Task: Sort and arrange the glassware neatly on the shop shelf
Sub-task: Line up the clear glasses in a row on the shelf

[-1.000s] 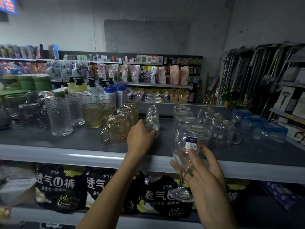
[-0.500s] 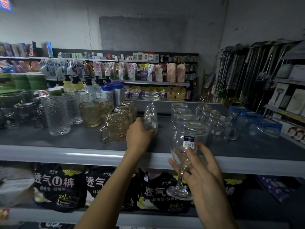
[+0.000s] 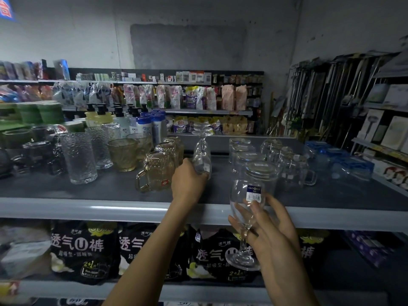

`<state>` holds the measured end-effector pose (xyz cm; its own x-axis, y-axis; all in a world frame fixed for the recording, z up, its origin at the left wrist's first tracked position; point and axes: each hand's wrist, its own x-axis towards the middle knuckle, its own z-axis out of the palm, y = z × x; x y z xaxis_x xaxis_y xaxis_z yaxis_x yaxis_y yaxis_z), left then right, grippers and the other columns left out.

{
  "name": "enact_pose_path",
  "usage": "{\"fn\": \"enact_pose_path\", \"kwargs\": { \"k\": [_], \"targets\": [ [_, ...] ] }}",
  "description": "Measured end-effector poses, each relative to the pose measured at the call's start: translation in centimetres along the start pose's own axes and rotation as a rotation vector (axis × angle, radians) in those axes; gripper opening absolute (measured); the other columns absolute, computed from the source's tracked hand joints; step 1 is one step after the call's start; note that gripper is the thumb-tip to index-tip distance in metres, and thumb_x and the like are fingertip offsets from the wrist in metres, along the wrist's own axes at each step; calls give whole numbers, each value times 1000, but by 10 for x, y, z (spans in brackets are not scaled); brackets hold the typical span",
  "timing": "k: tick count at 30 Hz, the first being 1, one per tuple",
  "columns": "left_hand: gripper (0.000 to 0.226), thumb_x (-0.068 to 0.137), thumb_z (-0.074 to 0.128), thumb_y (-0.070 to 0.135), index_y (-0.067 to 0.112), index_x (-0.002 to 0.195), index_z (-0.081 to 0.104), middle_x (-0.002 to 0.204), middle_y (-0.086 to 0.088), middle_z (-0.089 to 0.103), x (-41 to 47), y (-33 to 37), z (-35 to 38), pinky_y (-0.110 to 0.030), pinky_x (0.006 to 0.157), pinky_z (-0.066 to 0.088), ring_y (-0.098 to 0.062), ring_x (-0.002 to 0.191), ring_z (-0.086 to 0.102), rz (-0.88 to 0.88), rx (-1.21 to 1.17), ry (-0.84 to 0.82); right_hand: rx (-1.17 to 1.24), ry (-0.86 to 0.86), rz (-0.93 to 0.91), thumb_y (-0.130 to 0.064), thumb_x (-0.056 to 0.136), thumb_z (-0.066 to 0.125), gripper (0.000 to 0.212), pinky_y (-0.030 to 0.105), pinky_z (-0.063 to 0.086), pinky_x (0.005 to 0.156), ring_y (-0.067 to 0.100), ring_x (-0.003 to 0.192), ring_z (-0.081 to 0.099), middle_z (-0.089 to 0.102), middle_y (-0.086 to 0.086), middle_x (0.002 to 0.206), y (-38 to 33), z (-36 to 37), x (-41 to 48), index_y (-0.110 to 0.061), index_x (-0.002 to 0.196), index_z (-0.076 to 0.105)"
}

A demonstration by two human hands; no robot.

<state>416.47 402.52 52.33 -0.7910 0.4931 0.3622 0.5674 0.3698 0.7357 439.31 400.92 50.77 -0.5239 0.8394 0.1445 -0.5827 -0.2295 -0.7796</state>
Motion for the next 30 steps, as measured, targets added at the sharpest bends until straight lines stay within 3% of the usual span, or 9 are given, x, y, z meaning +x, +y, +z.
{"fn": "enact_pose_path", "kwargs": {
  "k": [4,8,11,15,18,21,25,28,30],
  "targets": [
    [49,95,68,43,5,119,50,117,-19,66,-6,8,1,-42,80,53,-39,104,65,51,142,40,-66,2,-50,-13,85,68,44,47,61,88,33,106,74,74,15,118,-6,2,-6,-10,128,62],
    [48,92,72,28,7,128,48,124,-17,60,-24,22,-19,-41,81,50,-37,109,61,195,310,100,-163,29,-92,-16,77,75,50,53,53,100,30,112,72,74,8,121,-8,3,-10,-11,126,66],
    [40,98,63,43,17,128,59,117,-4,67,-53,29,-56,-37,84,55,-22,103,65,373,112,142,-281,17,-112,-20,71,80,56,45,55,98,18,114,71,75,-2,121,-6,6,-17,-20,125,67],
    [55,85,61,74,36,125,68,112,13,75,-102,29,-109,-36,89,61,1,98,71,206,-359,-391,-378,-50,-146,-3,73,83,57,27,60,86,5,110,70,74,-14,116,7,25,-31,-25,123,64],
    [61,77,79,62,42,131,62,112,9,76,-121,11,-133,-44,89,62,-7,96,75,126,-347,-549,-447,-146,-137,2,74,84,61,31,59,90,10,112,70,73,-13,118,21,41,-45,-28,123,62],
    [49,78,87,39,35,121,65,102,3,78,-132,-10,-153,-49,86,62,-14,92,76,93,-306,-513,-547,-261,-162,3,76,84,63,35,56,93,9,113,70,73,-16,118,37,55,-60,-32,123,60],
    [43,72,93,30,25,108,70,95,-2,79,-151,-38,-175,-52,86,62,-20,89,77,6,-389,-375,-678,-374,-217,-6,80,84,59,19,54,93,0,115,66,70,-20,121,57,68,-74,-37,125,60],
    [45,73,93,19,17,112,70,99,-4,80,-171,-57,-185,-46,88,63,-21,93,78,-73,-538,-265,-824,-394,-290,-19,85,82,55,19,50,99,-4,122,59,64,-27,128,72,75,-85,-43,129,60],
    [49,72,90,19,15,116,69,104,-4,80,-186,-68,-190,-34,85,63,-20,97,77,-112,-671,-139,-922,-344,-487,-17,88,79,41,24,50,100,2,122,61,67,-21,125,79,76,-91,-34,123,68]
  ]
}}
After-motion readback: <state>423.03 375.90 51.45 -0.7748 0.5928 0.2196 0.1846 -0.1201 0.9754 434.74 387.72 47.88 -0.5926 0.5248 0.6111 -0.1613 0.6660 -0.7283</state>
